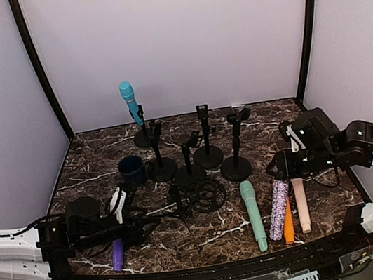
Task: Remove the microphone from the stand
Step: Move the microphone stand to the center of the board, then place the microphone at the center of the board.
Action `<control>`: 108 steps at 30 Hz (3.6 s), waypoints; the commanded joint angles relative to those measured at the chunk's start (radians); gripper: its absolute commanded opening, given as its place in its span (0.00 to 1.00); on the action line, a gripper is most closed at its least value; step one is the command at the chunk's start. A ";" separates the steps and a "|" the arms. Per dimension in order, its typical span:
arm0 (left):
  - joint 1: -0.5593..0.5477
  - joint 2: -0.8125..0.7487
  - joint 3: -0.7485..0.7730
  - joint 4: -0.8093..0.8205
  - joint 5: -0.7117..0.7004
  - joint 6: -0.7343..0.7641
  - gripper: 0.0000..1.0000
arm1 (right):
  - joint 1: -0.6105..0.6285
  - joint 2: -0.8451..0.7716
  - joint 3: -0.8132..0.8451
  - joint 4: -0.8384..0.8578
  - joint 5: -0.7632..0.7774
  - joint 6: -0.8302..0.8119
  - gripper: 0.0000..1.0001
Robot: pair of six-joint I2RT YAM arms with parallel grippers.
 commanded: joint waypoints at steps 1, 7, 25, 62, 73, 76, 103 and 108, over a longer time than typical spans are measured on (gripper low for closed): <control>-0.025 0.113 -0.035 0.195 0.008 0.024 0.62 | -0.034 0.059 -0.023 0.064 -0.059 0.005 0.21; -0.035 0.331 -0.006 0.425 0.016 0.036 0.68 | -0.088 0.130 -0.078 0.175 -0.043 0.010 0.23; -0.036 0.653 0.124 0.551 -0.166 0.054 0.74 | -0.109 0.295 -0.155 0.434 -0.032 0.022 0.31; 0.211 0.917 0.272 0.591 -0.138 0.111 0.49 | -0.109 0.464 -0.161 0.480 0.027 0.026 0.43; 0.268 1.038 0.389 0.628 -0.055 0.130 0.49 | -0.109 0.560 -0.122 0.526 0.022 0.032 0.64; 0.270 1.025 0.392 0.617 -0.043 0.141 0.51 | -0.110 0.562 -0.120 0.536 0.018 0.033 0.68; 0.327 0.262 0.315 0.074 -0.163 0.089 0.83 | -0.109 0.264 -0.100 0.460 0.059 -0.016 0.93; 0.410 0.243 0.413 -0.010 -0.134 0.101 0.86 | -0.110 0.213 -0.110 0.462 0.063 -0.047 0.98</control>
